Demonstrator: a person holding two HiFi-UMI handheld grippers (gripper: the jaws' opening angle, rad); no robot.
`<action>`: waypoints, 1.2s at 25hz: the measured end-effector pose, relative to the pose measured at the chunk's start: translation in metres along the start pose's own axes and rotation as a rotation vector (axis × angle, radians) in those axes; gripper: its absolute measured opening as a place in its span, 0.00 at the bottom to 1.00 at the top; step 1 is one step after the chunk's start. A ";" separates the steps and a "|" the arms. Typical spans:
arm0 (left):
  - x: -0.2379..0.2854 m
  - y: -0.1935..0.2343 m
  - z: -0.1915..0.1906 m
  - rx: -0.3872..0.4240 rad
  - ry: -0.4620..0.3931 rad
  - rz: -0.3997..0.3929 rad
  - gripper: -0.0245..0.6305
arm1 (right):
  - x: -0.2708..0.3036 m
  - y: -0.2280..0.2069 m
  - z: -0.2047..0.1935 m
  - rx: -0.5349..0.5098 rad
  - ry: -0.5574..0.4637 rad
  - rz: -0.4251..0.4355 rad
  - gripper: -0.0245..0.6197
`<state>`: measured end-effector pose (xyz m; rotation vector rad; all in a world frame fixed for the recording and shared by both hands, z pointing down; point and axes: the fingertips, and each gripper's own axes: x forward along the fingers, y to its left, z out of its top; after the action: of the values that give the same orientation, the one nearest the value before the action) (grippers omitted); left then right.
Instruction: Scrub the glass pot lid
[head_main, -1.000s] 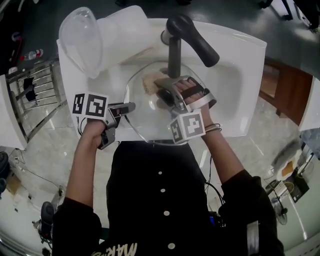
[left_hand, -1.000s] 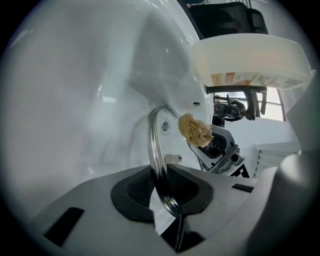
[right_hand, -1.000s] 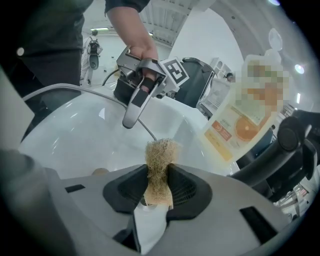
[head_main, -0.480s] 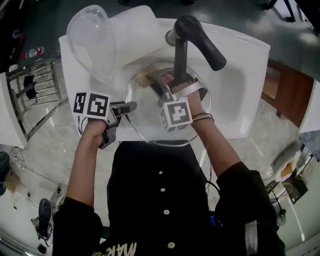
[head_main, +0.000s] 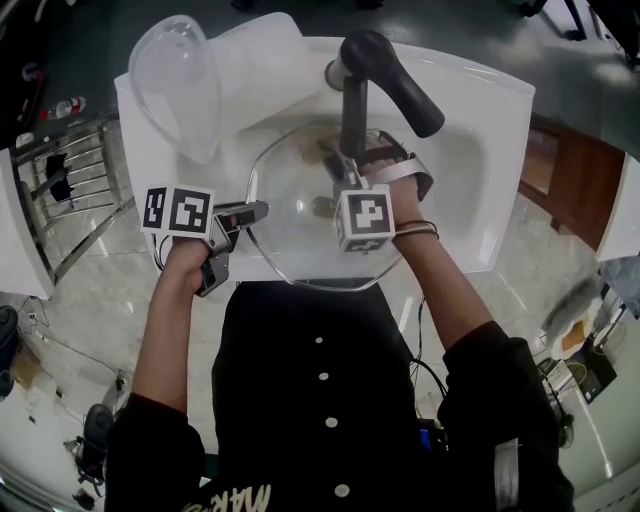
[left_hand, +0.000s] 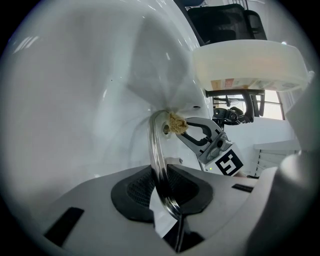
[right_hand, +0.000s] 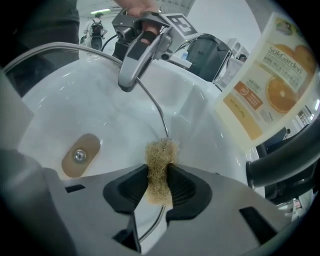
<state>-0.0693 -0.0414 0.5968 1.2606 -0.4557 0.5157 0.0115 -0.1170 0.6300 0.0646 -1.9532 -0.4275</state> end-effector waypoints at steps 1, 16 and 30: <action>0.000 0.000 0.000 0.001 -0.001 0.000 0.18 | -0.003 0.000 -0.005 0.006 0.019 0.006 0.24; -0.005 -0.007 0.004 0.005 -0.020 -0.018 0.18 | -0.035 0.019 -0.057 0.010 0.166 0.087 0.24; -0.006 -0.007 0.006 0.000 -0.030 -0.015 0.18 | -0.033 -0.004 0.041 0.066 -0.076 -0.014 0.24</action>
<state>-0.0705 -0.0494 0.5892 1.2723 -0.4709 0.4851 -0.0126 -0.1017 0.5854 0.1060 -2.0428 -0.3789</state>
